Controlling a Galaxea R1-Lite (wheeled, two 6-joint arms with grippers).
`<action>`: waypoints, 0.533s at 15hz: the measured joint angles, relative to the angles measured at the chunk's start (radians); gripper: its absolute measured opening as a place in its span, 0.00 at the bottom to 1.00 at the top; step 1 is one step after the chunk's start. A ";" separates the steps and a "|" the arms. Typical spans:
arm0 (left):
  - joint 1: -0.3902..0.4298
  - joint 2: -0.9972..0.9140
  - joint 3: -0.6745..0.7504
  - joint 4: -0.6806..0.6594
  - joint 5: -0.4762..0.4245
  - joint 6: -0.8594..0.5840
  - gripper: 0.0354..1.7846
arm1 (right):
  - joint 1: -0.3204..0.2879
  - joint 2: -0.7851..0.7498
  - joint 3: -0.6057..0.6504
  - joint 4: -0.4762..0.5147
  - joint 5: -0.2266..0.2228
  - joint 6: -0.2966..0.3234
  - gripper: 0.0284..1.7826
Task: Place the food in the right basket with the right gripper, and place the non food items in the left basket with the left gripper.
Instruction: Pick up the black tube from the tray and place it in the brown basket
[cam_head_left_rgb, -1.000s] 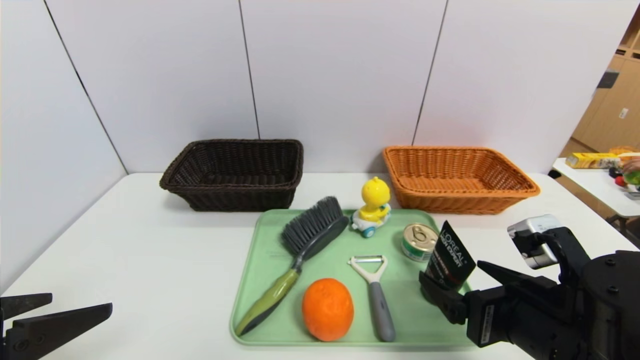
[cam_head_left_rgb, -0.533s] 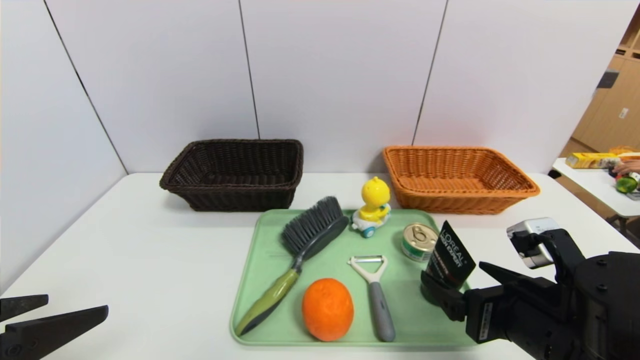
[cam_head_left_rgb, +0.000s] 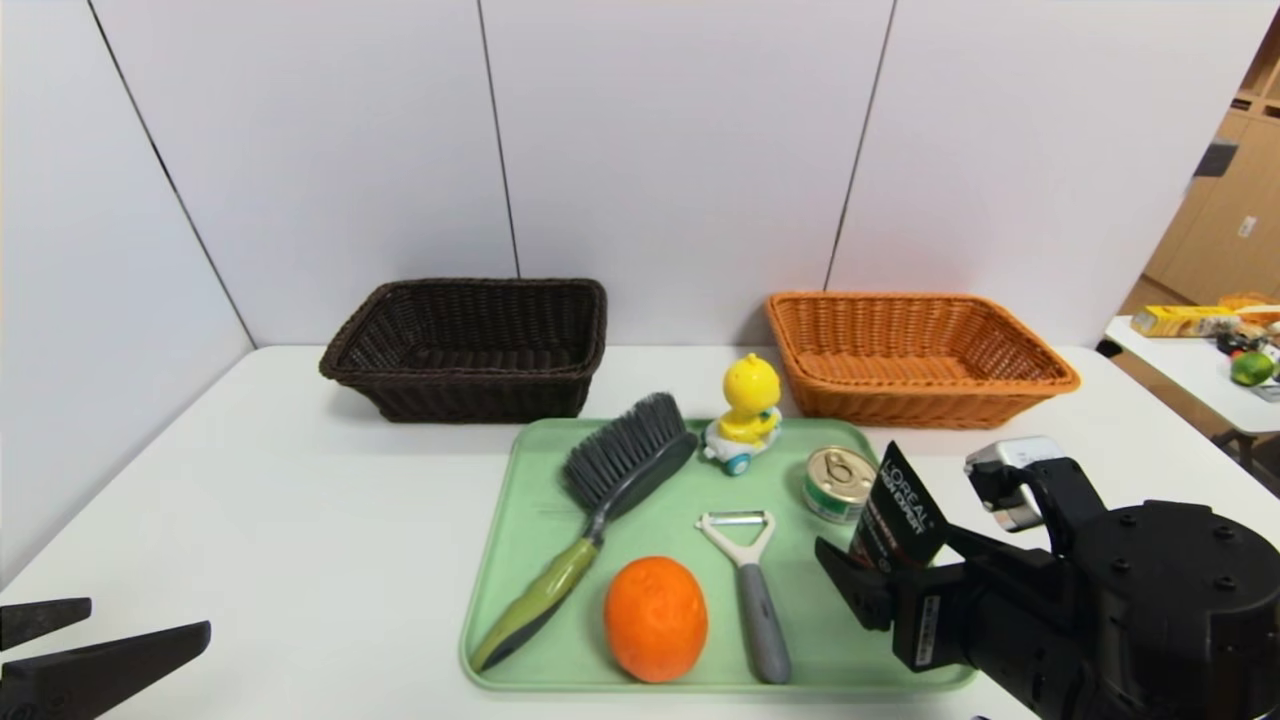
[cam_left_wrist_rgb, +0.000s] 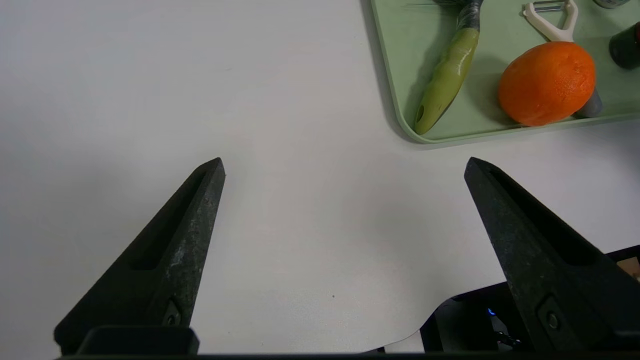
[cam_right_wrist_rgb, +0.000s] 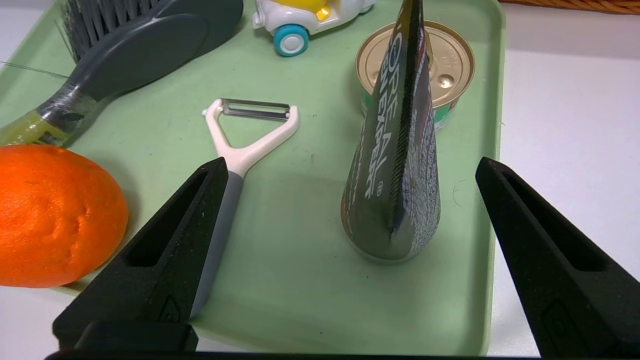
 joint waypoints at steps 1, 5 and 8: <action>0.000 -0.001 0.003 0.001 0.000 0.001 0.94 | -0.007 0.006 -0.001 -0.006 0.000 0.000 0.96; 0.000 -0.002 0.010 -0.004 -0.001 0.001 0.94 | -0.030 0.036 0.008 -0.077 0.000 -0.001 0.71; 0.000 -0.003 0.022 -0.007 -0.001 0.001 0.94 | -0.033 0.049 0.017 -0.083 0.000 0.000 0.50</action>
